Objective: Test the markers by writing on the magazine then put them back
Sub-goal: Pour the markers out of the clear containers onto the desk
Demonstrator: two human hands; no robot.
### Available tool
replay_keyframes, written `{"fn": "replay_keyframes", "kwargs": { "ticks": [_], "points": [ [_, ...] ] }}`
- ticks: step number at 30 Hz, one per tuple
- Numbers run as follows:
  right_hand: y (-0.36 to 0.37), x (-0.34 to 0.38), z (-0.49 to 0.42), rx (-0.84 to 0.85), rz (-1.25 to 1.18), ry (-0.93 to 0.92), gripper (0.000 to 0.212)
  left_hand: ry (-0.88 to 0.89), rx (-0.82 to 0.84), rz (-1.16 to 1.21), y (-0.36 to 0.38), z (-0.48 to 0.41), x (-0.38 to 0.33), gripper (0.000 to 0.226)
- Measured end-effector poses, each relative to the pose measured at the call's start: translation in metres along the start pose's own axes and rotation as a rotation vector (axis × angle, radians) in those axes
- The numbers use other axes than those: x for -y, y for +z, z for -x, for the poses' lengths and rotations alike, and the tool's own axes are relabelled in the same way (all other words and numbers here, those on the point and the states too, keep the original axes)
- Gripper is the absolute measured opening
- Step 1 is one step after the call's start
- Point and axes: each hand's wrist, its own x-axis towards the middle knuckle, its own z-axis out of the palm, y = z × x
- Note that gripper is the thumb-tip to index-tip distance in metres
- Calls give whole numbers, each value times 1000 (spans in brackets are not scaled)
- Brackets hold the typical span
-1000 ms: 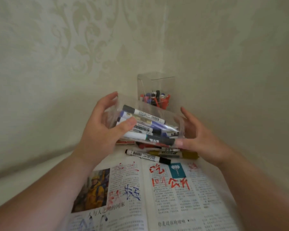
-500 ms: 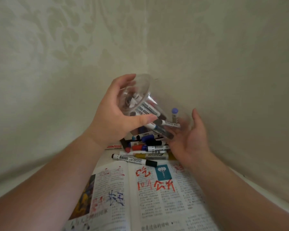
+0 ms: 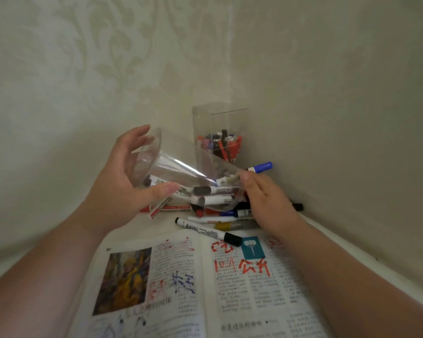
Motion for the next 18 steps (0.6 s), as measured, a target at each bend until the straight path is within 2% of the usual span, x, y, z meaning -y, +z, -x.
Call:
{"fn": "replay_keyframes", "kwargs": {
  "ticks": [4, 9, 15, 18],
  "points": [
    [7, -14, -11, -70, 337, -65, 39, 8, -78, 42, -24, 9, 4, 97],
    [13, -10, -10, -57, 600, -88, 45, 60, -14, -22, -35, 16, 1, 98],
    [17, -8, -10, -58, 649, -159, 39, 5, -301, 351, -46, 17, 9, 77],
    [16, -8, -11, -95, 687, -133, 40, -34, -344, 575, -41, 17, 3, 75]
  ]
}}
